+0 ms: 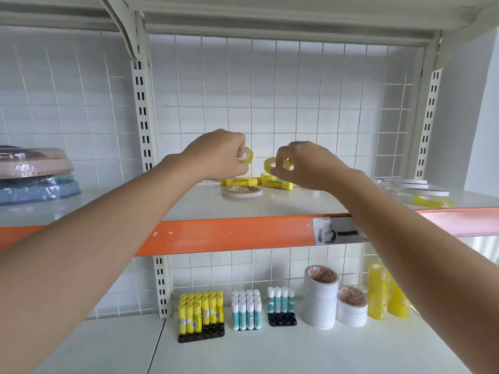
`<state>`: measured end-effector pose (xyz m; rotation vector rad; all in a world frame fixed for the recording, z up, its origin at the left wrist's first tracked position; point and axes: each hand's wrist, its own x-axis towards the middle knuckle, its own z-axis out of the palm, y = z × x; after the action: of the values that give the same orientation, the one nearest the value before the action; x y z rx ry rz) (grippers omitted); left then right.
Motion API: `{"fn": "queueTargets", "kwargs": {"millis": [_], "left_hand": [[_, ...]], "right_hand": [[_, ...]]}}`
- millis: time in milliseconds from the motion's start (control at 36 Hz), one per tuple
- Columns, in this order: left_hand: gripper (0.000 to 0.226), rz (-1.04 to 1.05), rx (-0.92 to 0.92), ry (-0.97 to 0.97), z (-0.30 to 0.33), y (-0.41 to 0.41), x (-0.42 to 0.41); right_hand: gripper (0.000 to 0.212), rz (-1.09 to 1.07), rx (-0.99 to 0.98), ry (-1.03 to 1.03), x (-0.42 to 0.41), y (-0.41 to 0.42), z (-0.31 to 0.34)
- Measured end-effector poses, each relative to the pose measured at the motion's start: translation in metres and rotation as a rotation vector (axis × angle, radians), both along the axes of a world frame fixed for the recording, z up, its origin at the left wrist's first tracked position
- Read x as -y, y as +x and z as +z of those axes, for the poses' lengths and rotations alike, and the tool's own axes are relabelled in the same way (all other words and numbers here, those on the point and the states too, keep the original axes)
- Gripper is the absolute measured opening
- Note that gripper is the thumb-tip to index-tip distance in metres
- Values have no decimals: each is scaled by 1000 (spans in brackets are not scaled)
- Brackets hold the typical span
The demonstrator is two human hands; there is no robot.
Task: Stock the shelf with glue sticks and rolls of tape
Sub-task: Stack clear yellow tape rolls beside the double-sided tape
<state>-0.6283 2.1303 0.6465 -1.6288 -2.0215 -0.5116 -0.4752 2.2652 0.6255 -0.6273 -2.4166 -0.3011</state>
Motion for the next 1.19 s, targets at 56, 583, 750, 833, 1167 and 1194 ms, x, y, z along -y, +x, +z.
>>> {"fn": "queueTargets", "kwargs": {"millis": [56, 583, 750, 833, 1167, 1194], "left_hand": [[20, -9, -32, 78, -1, 11, 15], [24, -223, -69, 512, -153, 104, 86], [19, -227, -31, 554, -204, 111, 85], [16, -288, -71, 588, -225, 119, 89], [21, -233, 257, 266, -322, 65, 45], [23, -237, 273, 244, -329, 59, 41]], "right_hand": [[28, 34, -77, 66, 10, 10, -2], [22, 167, -538, 312, 86, 111, -139], [22, 122, -477, 226, 82, 119, -189], [23, 92, -439, 168, 78, 116, -212], [19, -23, -336, 84, 62, 83, -284], [19, -38, -324, 75, 61, 81, -289]]}}
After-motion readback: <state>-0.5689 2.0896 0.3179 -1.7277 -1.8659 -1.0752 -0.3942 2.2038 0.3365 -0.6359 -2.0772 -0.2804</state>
